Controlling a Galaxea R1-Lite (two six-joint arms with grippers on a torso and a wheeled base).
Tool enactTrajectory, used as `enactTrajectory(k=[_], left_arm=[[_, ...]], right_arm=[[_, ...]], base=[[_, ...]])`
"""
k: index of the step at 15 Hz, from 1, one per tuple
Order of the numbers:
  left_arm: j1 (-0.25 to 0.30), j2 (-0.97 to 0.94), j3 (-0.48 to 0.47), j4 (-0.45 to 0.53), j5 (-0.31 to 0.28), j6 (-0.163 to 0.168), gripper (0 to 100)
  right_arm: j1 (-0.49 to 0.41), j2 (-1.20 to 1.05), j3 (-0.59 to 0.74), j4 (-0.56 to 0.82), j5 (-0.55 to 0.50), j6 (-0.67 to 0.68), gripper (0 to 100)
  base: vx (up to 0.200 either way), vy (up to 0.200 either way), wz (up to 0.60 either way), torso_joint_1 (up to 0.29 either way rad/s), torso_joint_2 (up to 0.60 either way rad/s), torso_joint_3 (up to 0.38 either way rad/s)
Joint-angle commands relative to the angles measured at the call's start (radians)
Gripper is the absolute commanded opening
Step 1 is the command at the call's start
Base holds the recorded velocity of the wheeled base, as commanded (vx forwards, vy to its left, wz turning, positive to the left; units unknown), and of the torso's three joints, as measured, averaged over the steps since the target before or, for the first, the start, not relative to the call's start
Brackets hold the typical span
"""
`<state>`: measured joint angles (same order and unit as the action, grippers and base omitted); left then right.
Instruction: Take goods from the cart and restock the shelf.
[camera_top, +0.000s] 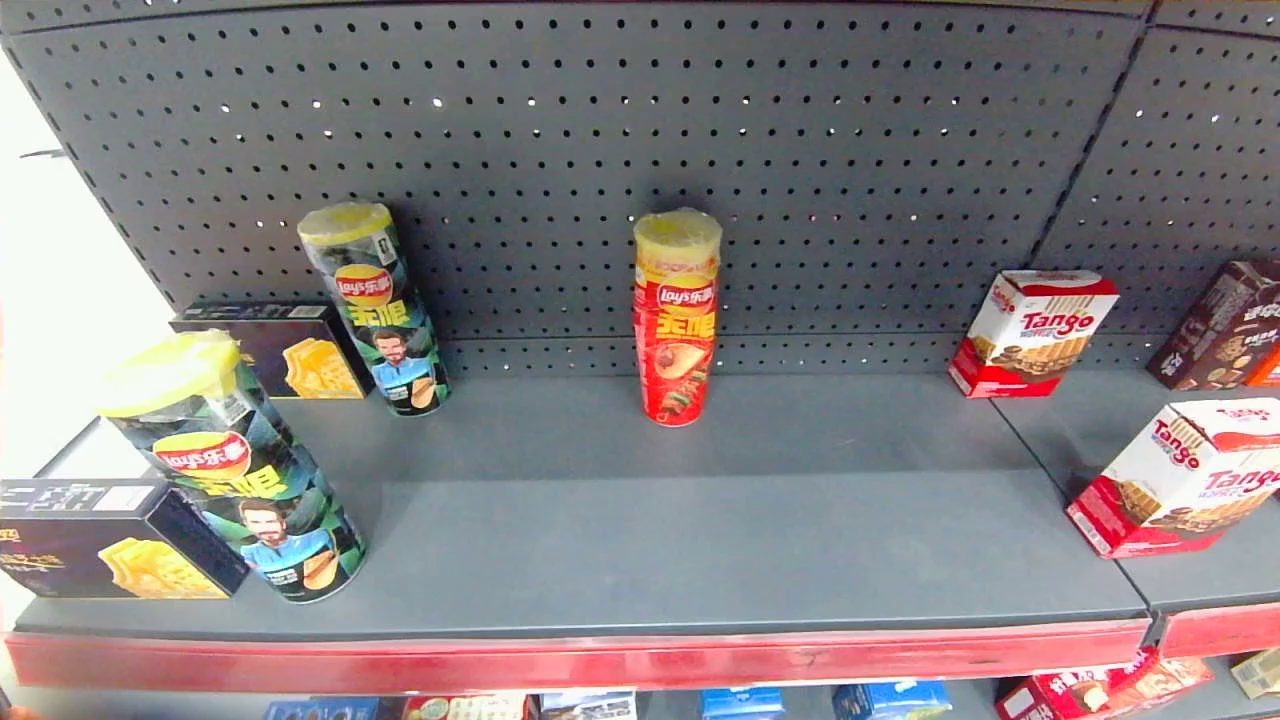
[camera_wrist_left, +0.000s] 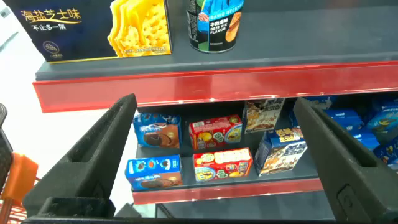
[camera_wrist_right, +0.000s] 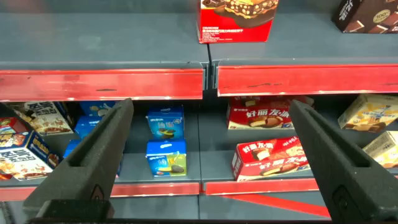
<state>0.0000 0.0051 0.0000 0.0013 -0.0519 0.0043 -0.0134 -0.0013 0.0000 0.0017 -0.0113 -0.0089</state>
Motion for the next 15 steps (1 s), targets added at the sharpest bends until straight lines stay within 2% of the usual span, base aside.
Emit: enactTrajectory(k=[1, 13, 15], left_arm=[[0.0, -0.001, 0.0, 0.0, 0.0, 0.0, 100], [0.0, 0.001, 0.0, 0.002, 0.0, 0.0, 100], [0.0, 0.001, 0.0, 0.002, 0.0, 0.0, 100]], right_arm=[[0.0, 0.001, 0.0, 0.0, 0.001, -0.002, 100], [0.0, 0.001, 0.0, 0.0, -0.001, -0.005, 100], [0.0, 0.001, 0.0, 0.0, -0.001, -0.002, 100]], base=[[0.0, 0.0, 0.0, 0.0, 0.0, 0.0], [0.0, 0.0, 0.6, 0.003, 0.0, 0.002], [0.0, 0.0, 0.0, 0.0, 0.0, 0.0]])
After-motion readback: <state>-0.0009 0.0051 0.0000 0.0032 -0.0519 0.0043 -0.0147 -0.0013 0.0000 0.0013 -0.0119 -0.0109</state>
